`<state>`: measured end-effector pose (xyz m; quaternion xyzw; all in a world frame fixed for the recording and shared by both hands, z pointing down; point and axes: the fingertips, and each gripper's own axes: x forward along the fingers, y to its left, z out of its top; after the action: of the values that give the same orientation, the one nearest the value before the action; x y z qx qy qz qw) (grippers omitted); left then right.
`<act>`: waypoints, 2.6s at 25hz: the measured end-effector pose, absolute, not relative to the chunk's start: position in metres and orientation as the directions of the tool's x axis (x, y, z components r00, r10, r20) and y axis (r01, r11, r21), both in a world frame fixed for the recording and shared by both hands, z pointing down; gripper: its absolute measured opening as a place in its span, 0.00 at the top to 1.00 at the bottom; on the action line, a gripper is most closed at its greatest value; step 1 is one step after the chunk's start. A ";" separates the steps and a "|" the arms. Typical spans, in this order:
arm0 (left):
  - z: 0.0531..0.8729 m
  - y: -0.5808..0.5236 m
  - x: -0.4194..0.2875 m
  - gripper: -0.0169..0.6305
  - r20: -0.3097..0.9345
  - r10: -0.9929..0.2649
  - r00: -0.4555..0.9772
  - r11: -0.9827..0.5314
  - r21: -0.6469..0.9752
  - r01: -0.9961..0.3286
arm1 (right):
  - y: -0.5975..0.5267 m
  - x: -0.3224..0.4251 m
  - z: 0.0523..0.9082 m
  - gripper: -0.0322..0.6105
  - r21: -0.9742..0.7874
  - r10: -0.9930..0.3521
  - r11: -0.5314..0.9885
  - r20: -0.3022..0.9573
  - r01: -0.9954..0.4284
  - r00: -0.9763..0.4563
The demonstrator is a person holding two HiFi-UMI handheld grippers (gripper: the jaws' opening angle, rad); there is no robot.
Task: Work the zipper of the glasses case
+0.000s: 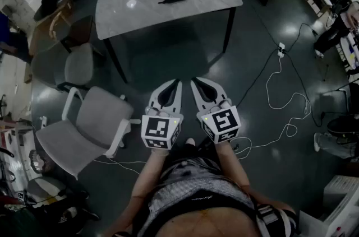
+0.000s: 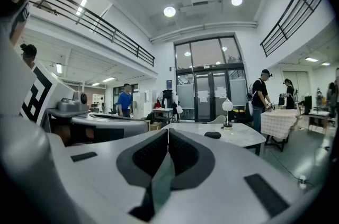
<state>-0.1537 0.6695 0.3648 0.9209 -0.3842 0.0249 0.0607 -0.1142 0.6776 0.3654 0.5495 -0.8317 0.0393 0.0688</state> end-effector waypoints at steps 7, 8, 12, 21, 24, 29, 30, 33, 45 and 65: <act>0.369 0.664 -0.137 0.97 0.093 -0.716 0.692 -0.685 0.101 -0.722 | 0.671 -0.094 0.365 0.85 0.005 -0.906 0.406 0.132 -0.914 -0.401; 0.369 0.663 -0.136 0.97 0.095 -0.716 0.692 -0.684 0.105 -0.722 | 0.669 -0.092 0.366 0.85 0.000 -0.905 0.409 0.129 -0.913 -0.405; 0.369 0.649 -0.131 0.97 0.090 -0.715 0.694 -0.684 0.118 -0.720 | 0.654 -0.083 0.363 0.85 -0.031 -0.905 0.411 0.105 -0.911 -0.412; 0.374 0.570 -0.121 0.97 0.080 -0.685 0.724 -0.713 0.133 -0.689 | 0.580 -0.080 0.364 0.85 -0.014 -0.908 0.406 0.104 -0.914 -0.405; 0.372 0.535 -0.121 0.97 0.078 -0.665 0.743 -0.729 0.150 -0.668 | 0.546 -0.084 0.360 0.85 -0.011 -0.911 0.400 0.109 -0.917 -0.398; 0.366 0.479 -0.125 0.97 0.056 -0.645 0.762 -0.748 0.158 -0.644 | 0.491 -0.089 0.354 0.85 0.003 -0.920 0.379 0.113 -0.926 -0.376; 0.364 0.471 -0.126 0.97 0.052 -0.641 0.766 -0.753 0.154 -0.640 | 0.482 -0.090 0.354 0.85 0.005 -0.921 0.375 0.113 -0.927 -0.373; 0.361 0.445 -0.132 0.97 0.039 -0.629 0.776 -0.764 0.150 -0.627 | 0.456 -0.097 0.354 0.85 0.002 -0.923 0.371 0.112 -0.928 -0.369; 0.368 0.381 -0.147 0.97 0.056 -0.605 0.795 -0.775 0.189 -0.603 | 0.390 -0.113 0.361 0.85 -0.021 -0.919 0.364 0.156 -0.931 -0.363; 0.367 0.233 -0.097 0.97 0.109 -0.671 0.734 -0.707 0.205 -0.677 | 0.237 -0.064 0.358 0.85 -0.048 -0.862 0.471 0.187 -0.881 -0.471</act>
<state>-0.0969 0.2326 0.3675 0.9238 -0.3646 0.0132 0.1163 -0.0636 0.2375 0.3581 0.5096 -0.8549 0.0690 0.0684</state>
